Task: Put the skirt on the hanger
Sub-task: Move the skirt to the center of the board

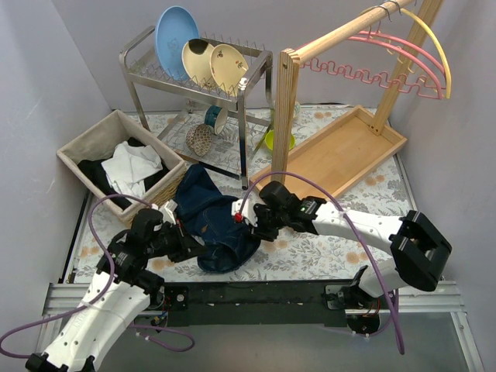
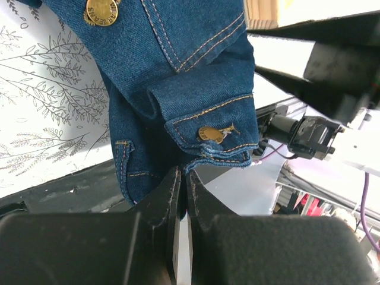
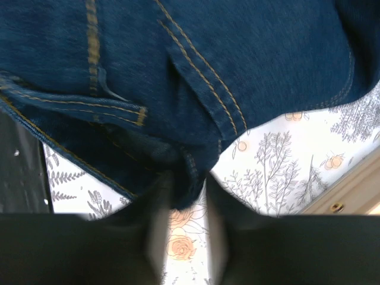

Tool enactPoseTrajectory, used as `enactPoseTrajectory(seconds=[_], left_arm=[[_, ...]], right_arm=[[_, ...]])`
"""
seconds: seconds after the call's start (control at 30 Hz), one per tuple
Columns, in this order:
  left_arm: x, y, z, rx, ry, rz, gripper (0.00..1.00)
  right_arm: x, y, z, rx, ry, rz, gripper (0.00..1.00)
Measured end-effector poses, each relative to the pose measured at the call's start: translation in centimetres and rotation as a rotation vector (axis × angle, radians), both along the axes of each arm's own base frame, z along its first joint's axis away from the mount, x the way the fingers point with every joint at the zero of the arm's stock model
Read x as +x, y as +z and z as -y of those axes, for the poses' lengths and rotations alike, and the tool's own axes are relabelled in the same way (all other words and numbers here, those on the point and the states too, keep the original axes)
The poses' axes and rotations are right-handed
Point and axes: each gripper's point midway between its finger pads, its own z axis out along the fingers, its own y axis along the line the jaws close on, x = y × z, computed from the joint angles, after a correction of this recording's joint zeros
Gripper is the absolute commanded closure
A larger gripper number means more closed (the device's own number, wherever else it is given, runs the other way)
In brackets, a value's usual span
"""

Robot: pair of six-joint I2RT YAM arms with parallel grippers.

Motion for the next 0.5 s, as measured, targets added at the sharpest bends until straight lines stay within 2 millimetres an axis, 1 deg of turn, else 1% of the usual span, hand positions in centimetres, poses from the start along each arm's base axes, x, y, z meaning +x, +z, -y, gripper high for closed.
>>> enactPoseTrajectory(seconds=[0.07, 0.17, 0.23, 0.27, 0.3, 0.33, 0.37, 0.4, 0.43, 0.47, 0.5], left_arm=[[0.2, 0.2, -0.1, -0.005, 0.021, 0.01, 1.0], [0.6, 0.5, -0.5, -0.005, 0.066, 0.033, 1.0], [1.0, 1.0, -1.3, 0.008, 0.129, 0.057, 1.0], [1.4, 1.7, -1.8, 0.014, 0.169, 0.083, 1.0], [1.7, 2.6, -2.4, 0.016, 0.209, 0.111, 1.0], [2.1, 3.9, -2.9, 0.009, 0.251, 0.153, 1.0], [2.6, 5.3, -3.4, -0.003, 0.293, 0.201, 1.0], [2.8, 6.8, -3.9, -0.022, 0.329, 0.246, 1.0], [3.0, 8.0, -4.3, -0.04, 0.36, 0.282, 1.0], [3.2, 8.7, -4.5, -0.053, 0.382, 0.304, 1.0], [3.4, 9.1, -4.8, -0.066, 0.404, 0.32, 1.0]], right_arm=[[0.5, -0.5, 0.2, -0.021, -0.028, 0.007, 0.99], [1.4, -0.4, 0.7, -0.04, -0.076, 0.039, 0.99], [1.9, 0.6, 1.4, -0.034, -0.103, 0.061, 0.99], [2.3, 1.7, 1.9, -0.019, -0.122, 0.075, 0.99], [2.8, 3.4, 2.4, 0.009, -0.146, 0.092, 0.99], [3.6, 5.5, 3.0, 0.048, -0.171, 0.116, 0.99], [4.3, 8.1, 3.5, 0.104, -0.196, 0.149, 0.99], [4.7, 10.2, 3.9, 0.151, -0.208, 0.177, 0.99], [4.9, 13.9, 4.7, 0.232, -0.219, 0.236, 0.99], [5.1, 14.7, 5.1, 0.248, -0.23, 0.25, 0.99], [4.6, 16.4, 5.6, 0.292, -0.222, 0.28, 0.99]])
